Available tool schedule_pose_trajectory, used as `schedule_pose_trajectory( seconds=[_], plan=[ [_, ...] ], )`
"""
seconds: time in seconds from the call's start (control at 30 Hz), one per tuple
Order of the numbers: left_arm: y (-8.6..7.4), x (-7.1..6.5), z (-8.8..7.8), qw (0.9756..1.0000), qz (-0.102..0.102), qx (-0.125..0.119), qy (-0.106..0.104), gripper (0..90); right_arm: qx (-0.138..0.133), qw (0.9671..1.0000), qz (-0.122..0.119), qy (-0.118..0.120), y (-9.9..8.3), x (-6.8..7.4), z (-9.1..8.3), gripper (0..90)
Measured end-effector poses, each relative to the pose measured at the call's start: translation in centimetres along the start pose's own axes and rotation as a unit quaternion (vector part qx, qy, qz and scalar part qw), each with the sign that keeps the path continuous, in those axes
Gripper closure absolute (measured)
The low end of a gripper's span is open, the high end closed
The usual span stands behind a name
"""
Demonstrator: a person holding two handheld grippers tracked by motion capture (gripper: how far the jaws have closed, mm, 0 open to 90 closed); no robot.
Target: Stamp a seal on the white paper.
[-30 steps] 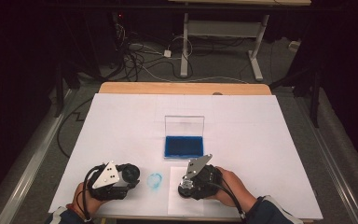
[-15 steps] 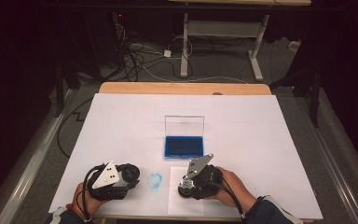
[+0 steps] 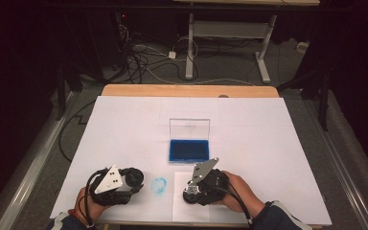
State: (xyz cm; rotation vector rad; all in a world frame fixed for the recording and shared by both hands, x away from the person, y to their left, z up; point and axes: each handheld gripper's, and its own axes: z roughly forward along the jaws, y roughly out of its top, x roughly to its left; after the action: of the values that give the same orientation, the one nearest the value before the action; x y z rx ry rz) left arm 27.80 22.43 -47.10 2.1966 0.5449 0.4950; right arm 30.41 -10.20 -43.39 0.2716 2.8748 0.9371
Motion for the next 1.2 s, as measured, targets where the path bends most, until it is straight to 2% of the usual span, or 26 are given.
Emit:
schedule_pose_trajectory(
  seconds=[0.03,0.13,0.2,0.3,0.43,0.9,1.2],
  plan=[
    [0.0,0.0,0.0,1.0000,-0.001,0.000,0.000,36.6,-0.007,1.0000,0.002,0.001,0.1,-0.1,-0.3,56.5],
    [0.0,0.0,0.0,1.0000,-0.001,-0.001,-0.001,36.5,-0.026,0.9995,0.002,-0.016,0.5,-0.1,-1.3,56.5],
    [0.0,0.0,0.1,1.0000,0.000,0.000,-0.001,36.5,-0.039,0.9991,0.006,-0.013,0.6,-0.1,-2.0,56.5],
    [0.0,-0.1,0.1,1.0000,0.000,0.000,0.000,36.5,-0.039,0.9991,0.000,-0.017,0.8,0.1,-2.1,56.5],
    [0.1,-0.1,0.1,1.0000,-0.001,-0.002,-0.001,36.6,-0.051,0.9984,0.006,-0.024,0.7,-0.2,-2.4,56.5],
    [0.1,-0.1,0.3,1.0000,0.002,0.000,-0.007,36.5,-0.079,0.9958,0.016,-0.043,-0.3,-1.3,-5.0,56.4],
    [0.0,0.1,0.4,0.9999,-0.002,0.000,-0.011,36.5,-0.082,0.9947,0.022,-0.057,-1.2,-2.1,-6.2,56.4]
  ],
)
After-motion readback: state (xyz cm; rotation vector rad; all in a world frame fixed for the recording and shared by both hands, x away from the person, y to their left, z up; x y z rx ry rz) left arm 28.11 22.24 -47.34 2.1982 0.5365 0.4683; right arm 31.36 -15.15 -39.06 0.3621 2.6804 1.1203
